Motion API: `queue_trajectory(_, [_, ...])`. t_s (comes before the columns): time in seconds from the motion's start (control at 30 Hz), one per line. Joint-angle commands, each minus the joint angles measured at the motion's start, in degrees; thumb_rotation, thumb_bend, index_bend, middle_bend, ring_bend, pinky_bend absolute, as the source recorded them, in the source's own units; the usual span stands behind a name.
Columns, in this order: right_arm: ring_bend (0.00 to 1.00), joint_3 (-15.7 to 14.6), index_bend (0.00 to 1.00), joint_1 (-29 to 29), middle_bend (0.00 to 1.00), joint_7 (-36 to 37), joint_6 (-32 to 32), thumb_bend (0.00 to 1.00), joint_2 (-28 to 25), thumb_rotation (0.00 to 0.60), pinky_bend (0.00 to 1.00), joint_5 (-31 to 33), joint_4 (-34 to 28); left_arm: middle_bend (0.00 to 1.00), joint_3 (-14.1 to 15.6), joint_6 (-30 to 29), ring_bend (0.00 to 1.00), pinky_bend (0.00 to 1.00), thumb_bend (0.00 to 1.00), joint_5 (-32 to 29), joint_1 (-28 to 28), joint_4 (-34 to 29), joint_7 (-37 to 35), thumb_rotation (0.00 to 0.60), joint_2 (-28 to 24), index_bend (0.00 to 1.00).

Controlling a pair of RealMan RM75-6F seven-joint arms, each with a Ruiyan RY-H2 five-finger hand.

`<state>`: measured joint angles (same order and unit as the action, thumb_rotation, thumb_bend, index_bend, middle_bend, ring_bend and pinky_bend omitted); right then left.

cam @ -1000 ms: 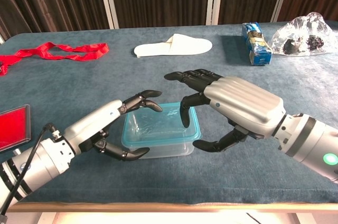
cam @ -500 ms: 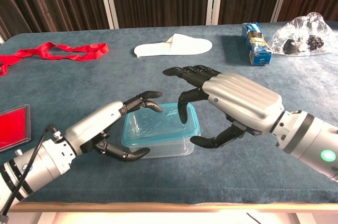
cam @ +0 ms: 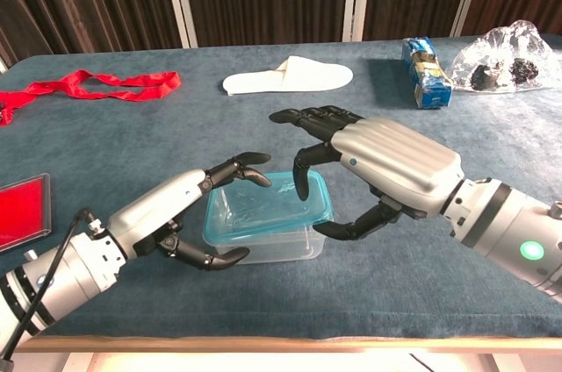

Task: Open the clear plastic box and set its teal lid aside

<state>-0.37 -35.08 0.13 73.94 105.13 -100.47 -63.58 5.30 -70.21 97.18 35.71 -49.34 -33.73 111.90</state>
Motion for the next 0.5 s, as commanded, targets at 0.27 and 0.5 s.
queue_trajectory(0.27, [0.00, 1.03, 0.64, -0.77, 0.14, -0.38, -0.70, 0.41, 0.93, 0.600, 0.00, 0.91, 0.51, 0.38, 0.26, -0.32, 0.35, 0.54, 0.31, 0.23, -0.13, 0.24, 0.07, 0.600, 0.08, 0.00])
queue_trajectory(0.5, [0.00, 1.21, 0.70, -1.24, 0.17, -0.82, -0.99, 0.46, 2.77, 0.600, 0.00, 1.09, 1.57, 0.38, 0.15, -0.64, 0.35, 0.54, 0.31, 0.25, -0.15, 0.50, 0.23, 0.600, 0.24, 0.00])
